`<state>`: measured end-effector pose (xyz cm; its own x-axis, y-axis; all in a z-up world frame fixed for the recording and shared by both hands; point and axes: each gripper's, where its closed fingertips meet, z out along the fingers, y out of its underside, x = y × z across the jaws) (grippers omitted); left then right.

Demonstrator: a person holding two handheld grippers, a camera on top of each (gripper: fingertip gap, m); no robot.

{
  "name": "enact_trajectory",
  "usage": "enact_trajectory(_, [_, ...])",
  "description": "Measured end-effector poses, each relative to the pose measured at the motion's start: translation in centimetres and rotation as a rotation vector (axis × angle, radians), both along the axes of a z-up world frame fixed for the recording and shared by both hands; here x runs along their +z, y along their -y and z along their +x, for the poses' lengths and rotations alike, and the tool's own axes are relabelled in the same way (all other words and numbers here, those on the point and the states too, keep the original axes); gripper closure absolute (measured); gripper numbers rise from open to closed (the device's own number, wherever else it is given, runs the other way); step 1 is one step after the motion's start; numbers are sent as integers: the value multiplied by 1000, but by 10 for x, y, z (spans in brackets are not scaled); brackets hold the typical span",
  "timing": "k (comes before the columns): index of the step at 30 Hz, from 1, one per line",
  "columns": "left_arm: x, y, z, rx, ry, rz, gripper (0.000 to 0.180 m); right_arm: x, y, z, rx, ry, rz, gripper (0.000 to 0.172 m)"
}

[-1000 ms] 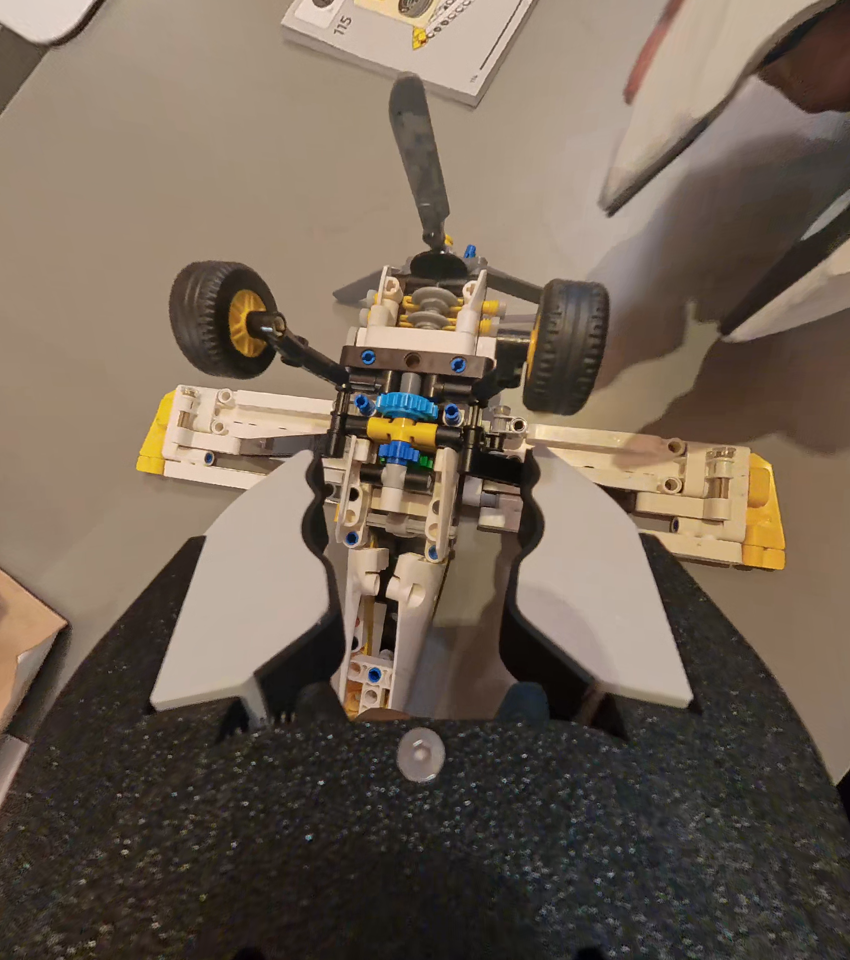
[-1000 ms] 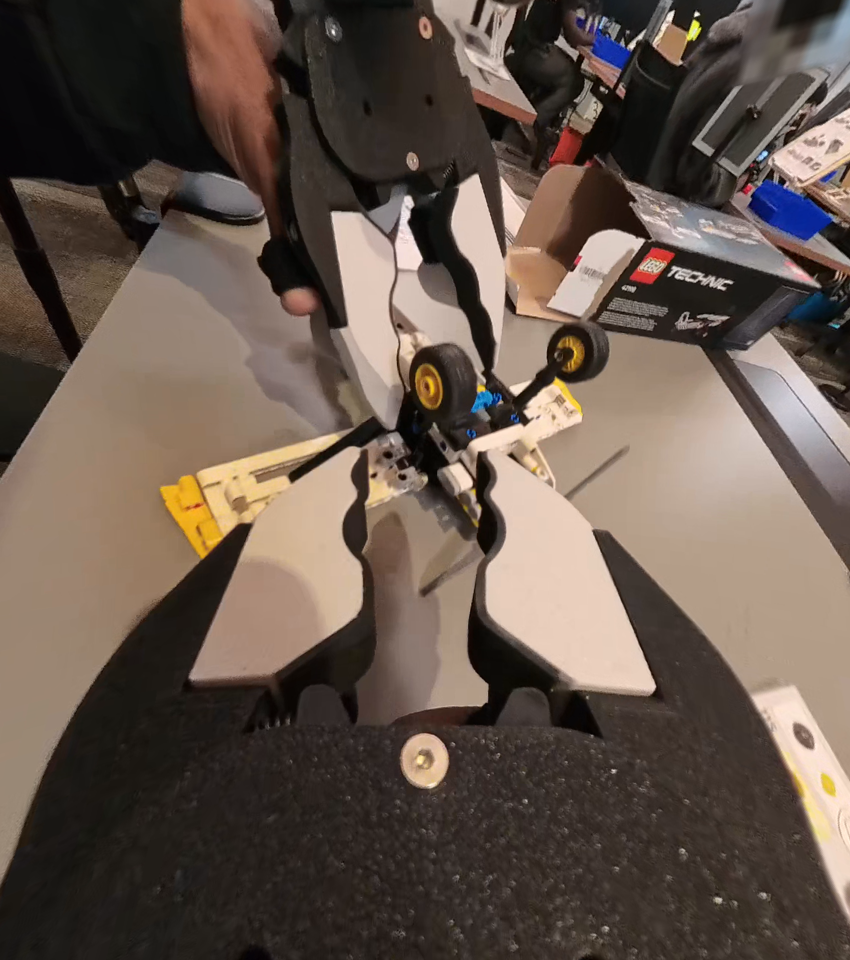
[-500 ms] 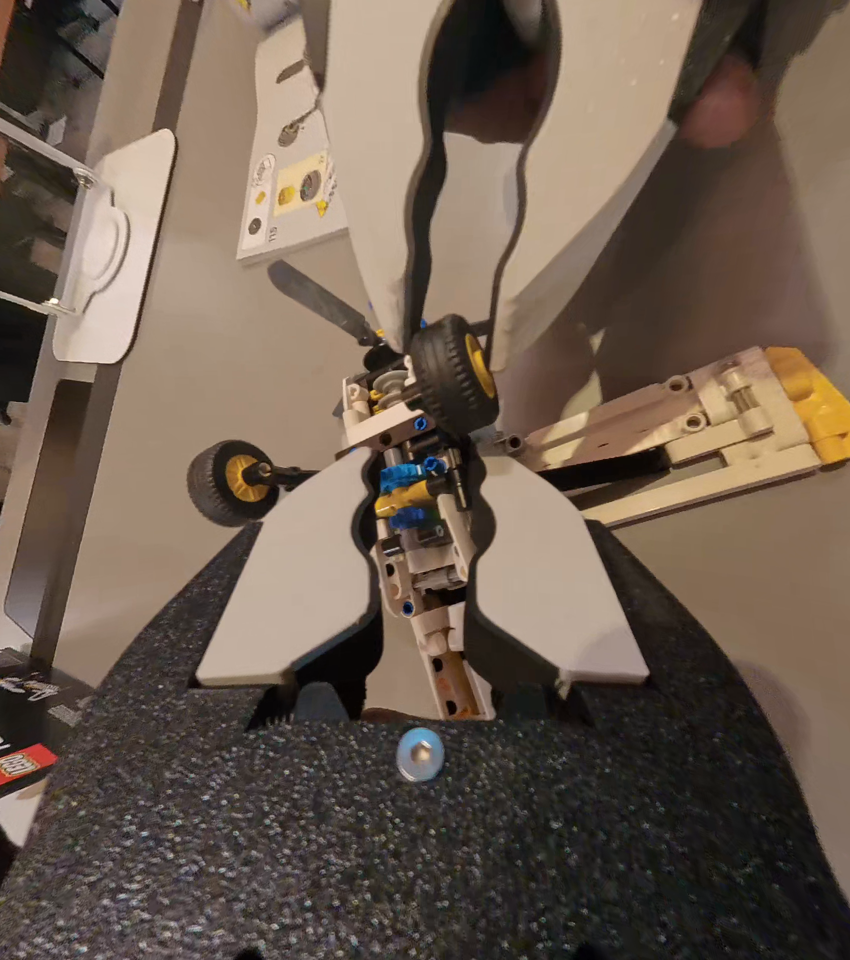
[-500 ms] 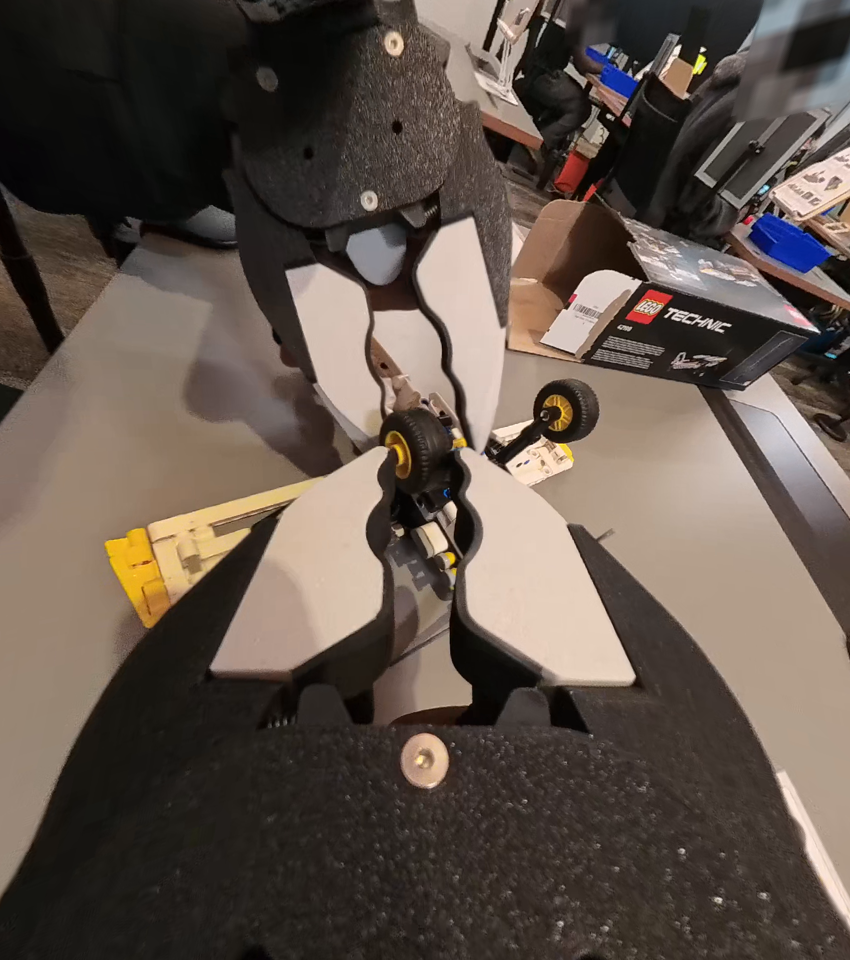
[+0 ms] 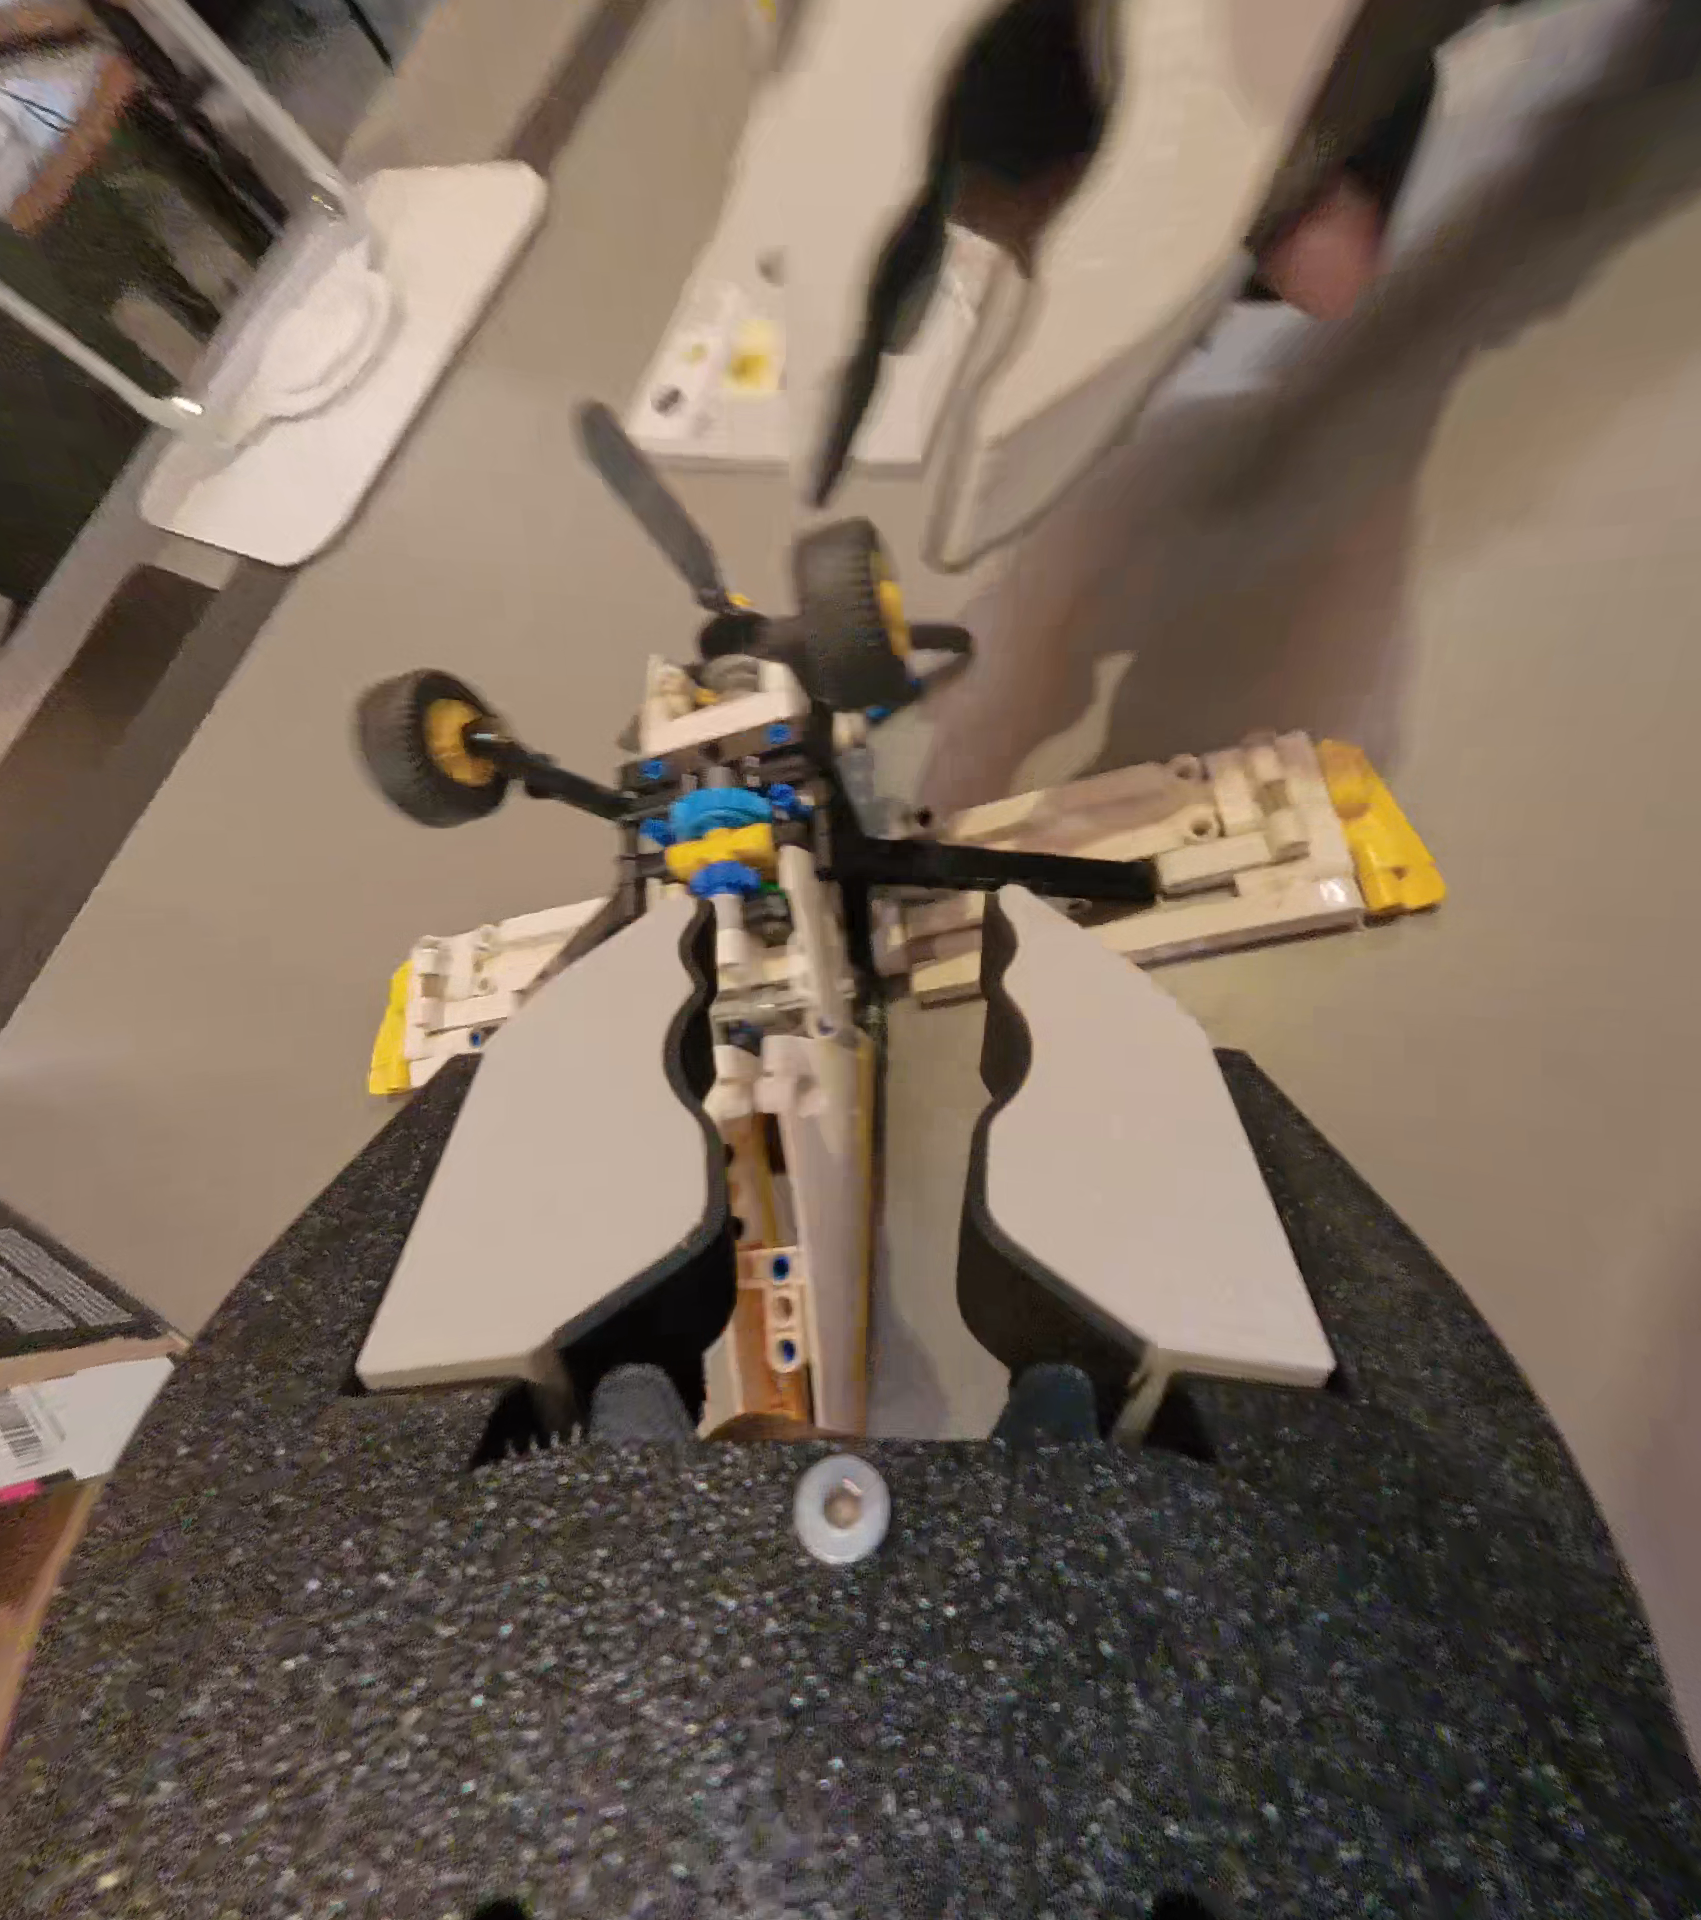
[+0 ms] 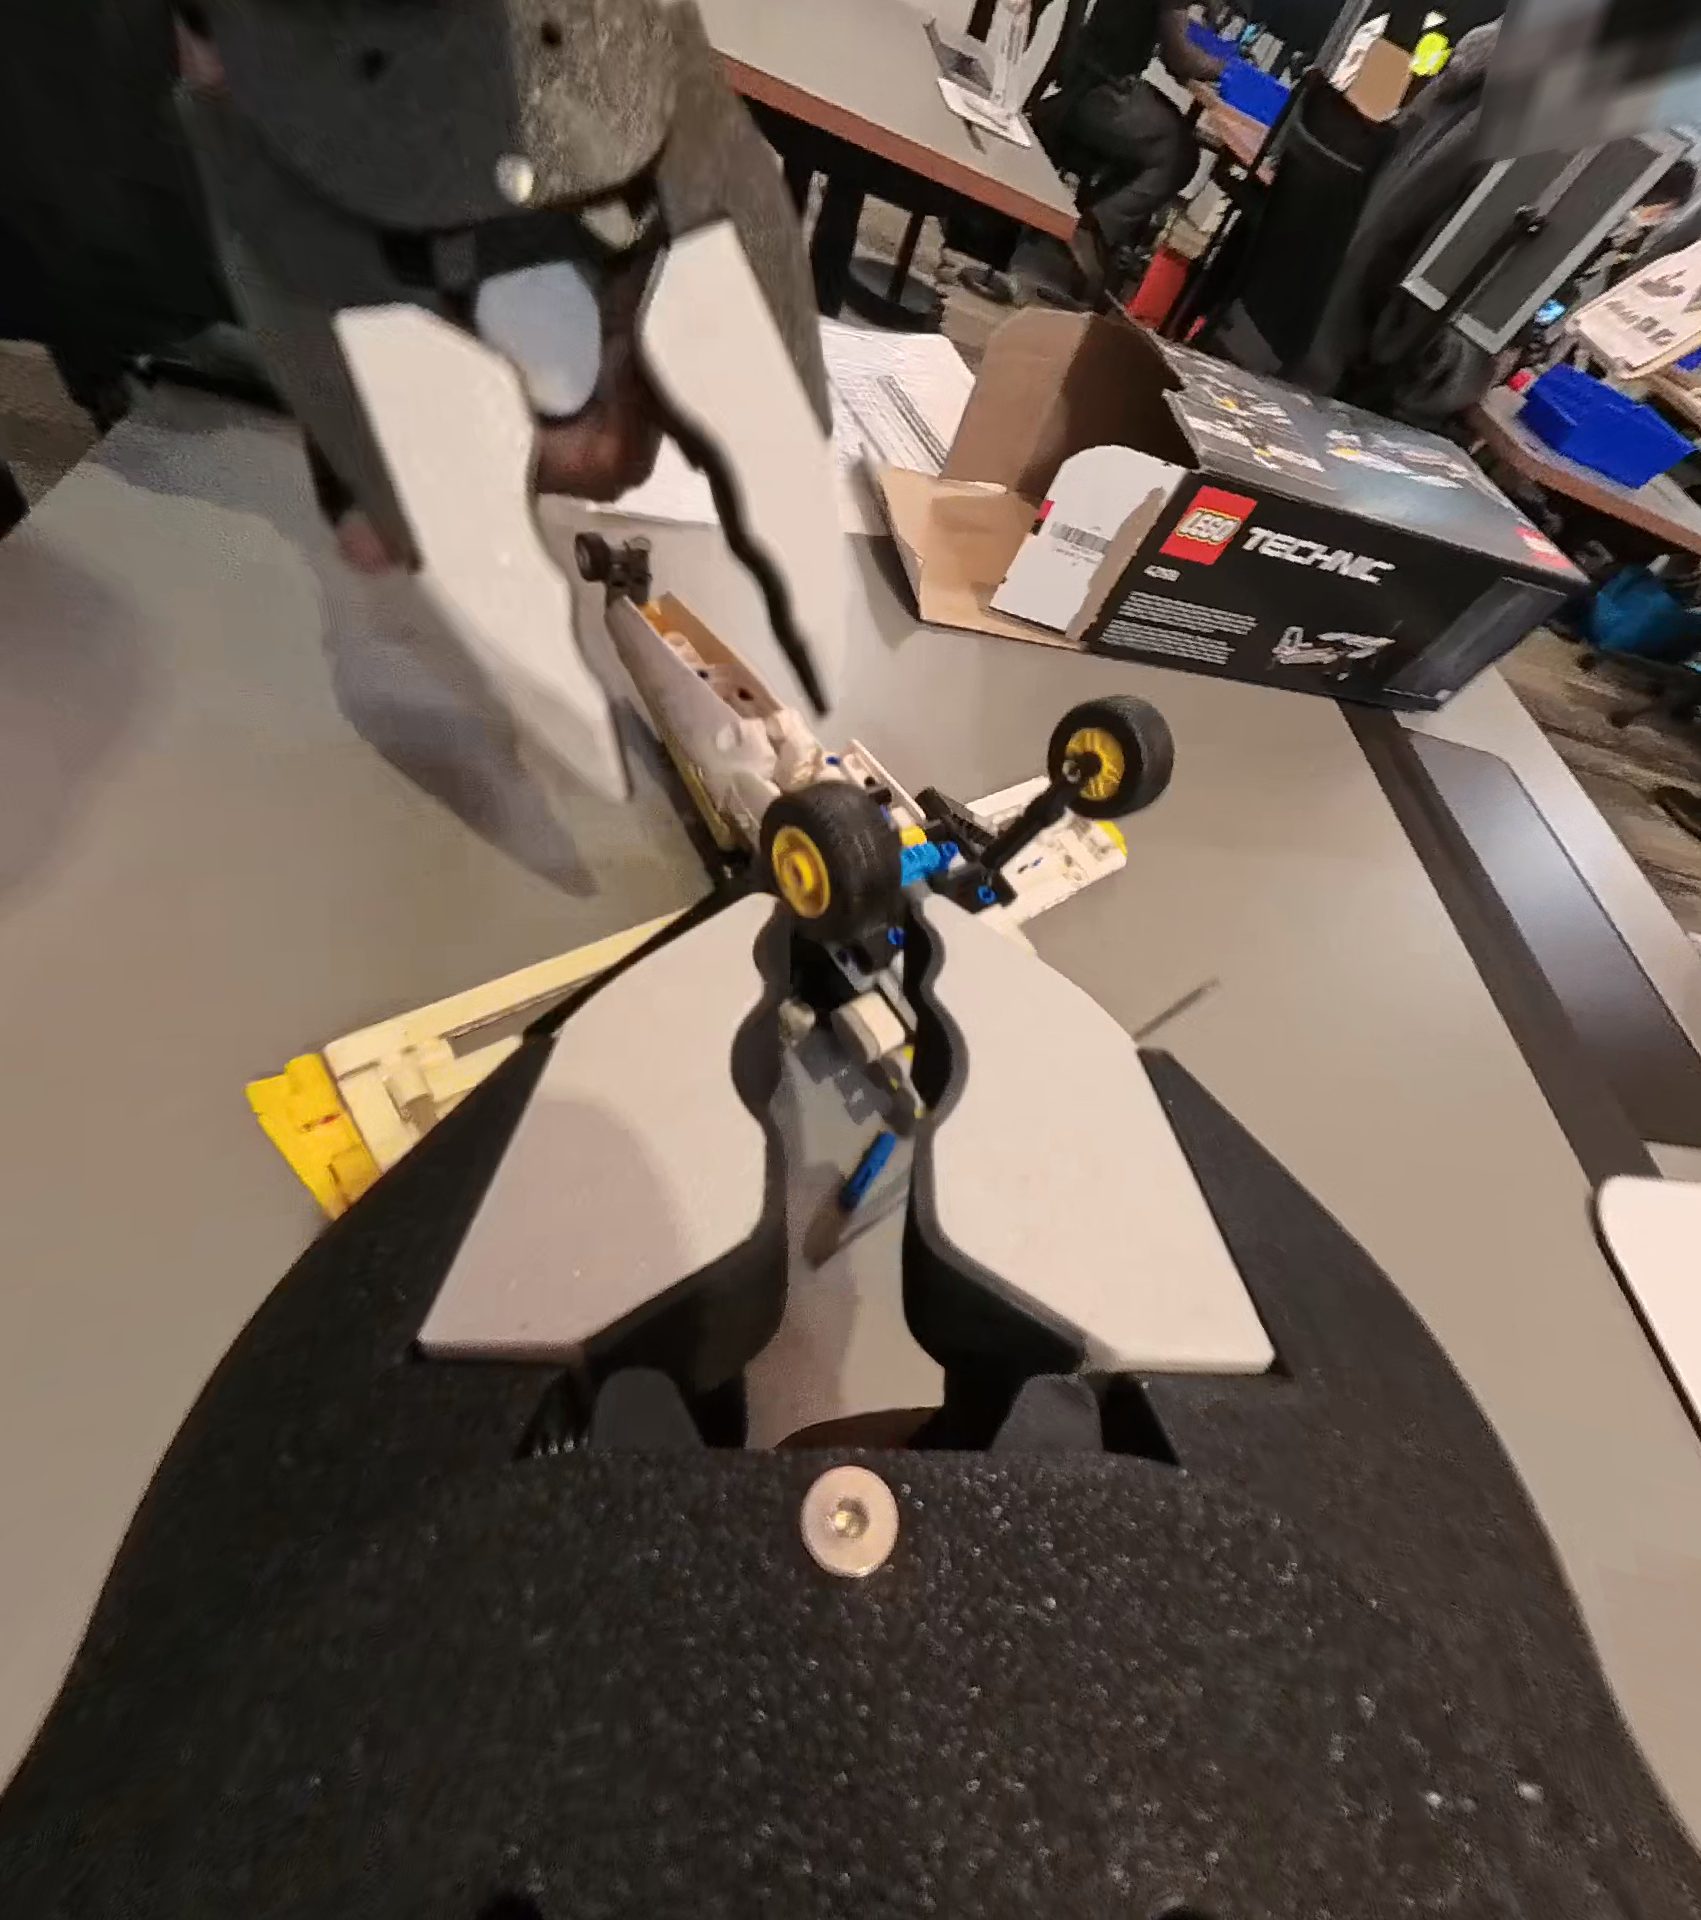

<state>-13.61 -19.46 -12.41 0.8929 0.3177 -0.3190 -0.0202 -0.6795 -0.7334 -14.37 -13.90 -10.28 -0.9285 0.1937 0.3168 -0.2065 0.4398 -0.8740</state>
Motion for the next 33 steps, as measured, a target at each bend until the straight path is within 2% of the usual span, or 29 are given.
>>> enact_trajectory(4, [37,4,-23,61,-114,216,131,0,-26,0,-92,31,-48,144])
enact_trajectory(9, [119,14,-56,222,-408,661,132,-6,-41,-6,-208,103,-76,135])
enact_trajectory(11, [148,27,-64,273,-536,802,149,-12,-39,-2,-212,155,-69,134])
enact_trajectory(13, [157,33,-76,318,-670,771,165,-16,-34,1,-214,179,-59,133])
enact_trajectory(16, [155,29,-95,367,-780,628,169,-19,-23,6,-215,202,-56,131])
enact_trajectory(19, [165,18,-91,332,-762,740,163,-18,-12,8,-225,224,-62,129])
enact_trajectory(22, [177,19,-92,354,-692,868,144,-19,-4,6,-265,225,-60,128])
enact_trajectory(25, [170,17,-104,373,-566,839,142,-19,-1,2,-317,229,-64,125])
enact_trajectory(27, [156,7,-108,288,-486,760,127,-17,2,-1,-350,242,-77,121])
enact_trajectory(29, [133,-1,-112,199,-406,630,110,-15,4,-3,-385,250,-87,117])
enact_trajectory(31, [101,-7,-104,46,-319,493,109,-14,6,-5,-423,236,-87,114])
enact_trajectory(33, [71,-4,-87,-75,-160,408,107,-12,8,-7,-453,207,-78,114])
